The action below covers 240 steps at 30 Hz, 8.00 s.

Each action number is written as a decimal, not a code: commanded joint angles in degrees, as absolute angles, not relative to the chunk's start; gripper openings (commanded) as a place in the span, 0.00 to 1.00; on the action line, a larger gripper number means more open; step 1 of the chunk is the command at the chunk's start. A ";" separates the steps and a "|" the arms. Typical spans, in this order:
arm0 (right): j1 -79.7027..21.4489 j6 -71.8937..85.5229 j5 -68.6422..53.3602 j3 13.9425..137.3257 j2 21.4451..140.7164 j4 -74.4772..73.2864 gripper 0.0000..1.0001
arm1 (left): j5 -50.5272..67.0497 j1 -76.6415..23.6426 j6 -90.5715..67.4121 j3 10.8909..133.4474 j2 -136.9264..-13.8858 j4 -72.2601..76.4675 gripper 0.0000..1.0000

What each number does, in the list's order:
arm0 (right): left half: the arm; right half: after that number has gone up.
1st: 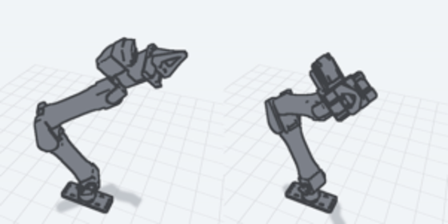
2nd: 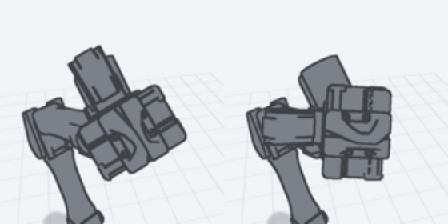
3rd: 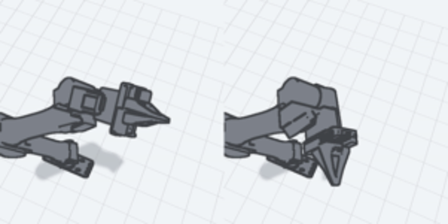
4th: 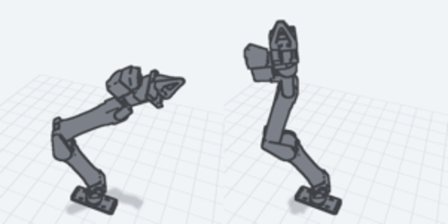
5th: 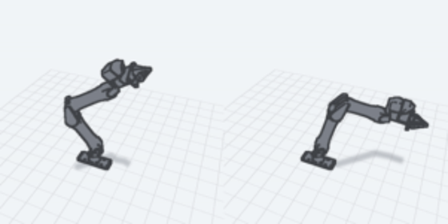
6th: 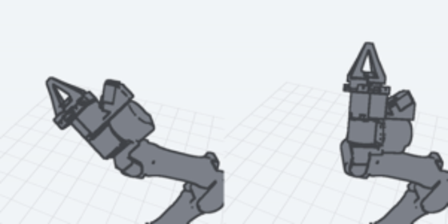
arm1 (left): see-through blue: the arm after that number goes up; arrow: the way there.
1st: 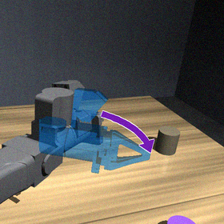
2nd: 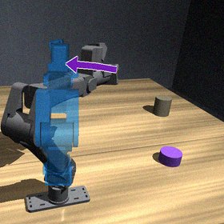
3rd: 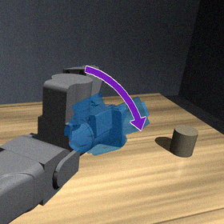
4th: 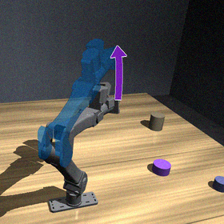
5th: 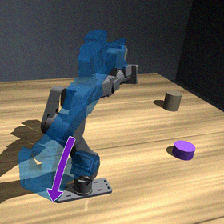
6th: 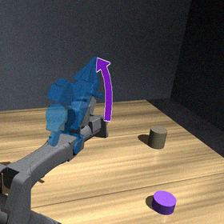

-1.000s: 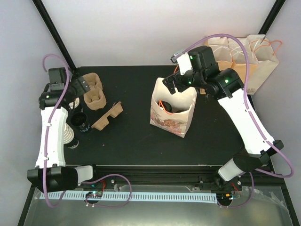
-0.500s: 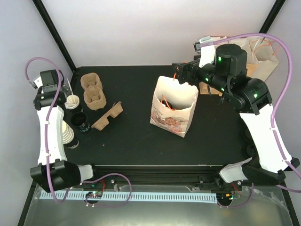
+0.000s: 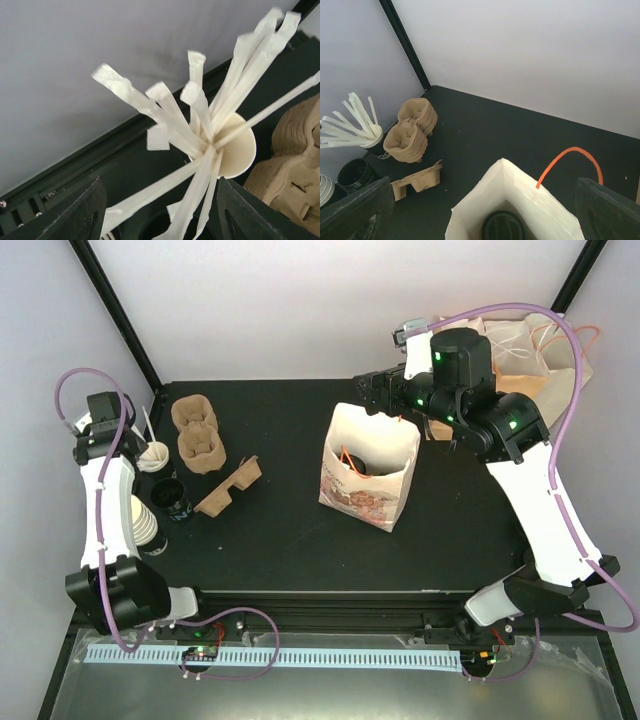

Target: Pack the takeout coffee

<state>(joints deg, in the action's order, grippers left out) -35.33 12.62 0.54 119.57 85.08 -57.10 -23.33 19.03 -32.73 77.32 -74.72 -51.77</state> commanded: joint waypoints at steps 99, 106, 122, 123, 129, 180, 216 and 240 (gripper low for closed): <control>-34.80 12.22 2.37 109.70 81.46 -55.85 1.00 | 17.29 34.77 -35.01 67.81 -78.47 -39.36 0.97; -34.80 13.03 0.26 117.07 87.21 -60.70 1.00 | 8.88 37.89 -31.44 69.16 -82.59 -43.74 0.83; -34.80 12.80 -4.75 122.28 93.07 -61.93 1.00 | 19.24 30.27 -30.24 72.03 -81.64 -41.66 0.74; -34.80 12.76 -5.33 122.49 93.31 -61.82 1.00 | 20.17 29.45 -30.86 71.03 -80.80 -41.32 0.74; -35.22 12.73 -7.20 122.13 94.32 -61.29 1.00 | 24.07 22.72 -30.14 73.41 -77.40 -40.58 0.82; -58.18 13.67 0.40 70.23 67.71 -13.50 1.00 | -20.64 33.76 -42.00 66.39 -51.86 -68.12 0.79; -58.18 17.14 -4.27 64.54 67.30 -7.09 1.00 | -4.57 40.08 -43.52 57.14 -64.52 -69.40 0.01; -58.12 17.63 -4.08 65.49 68.11 -6.07 1.00 | 1.45 24.17 -56.89 55.41 -53.40 -77.54 0.04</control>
<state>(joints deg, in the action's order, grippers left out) -58.06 17.10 -5.08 64.95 68.55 -8.03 2.13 27.73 -51.22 53.98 -51.90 -76.77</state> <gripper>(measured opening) 0.999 0.061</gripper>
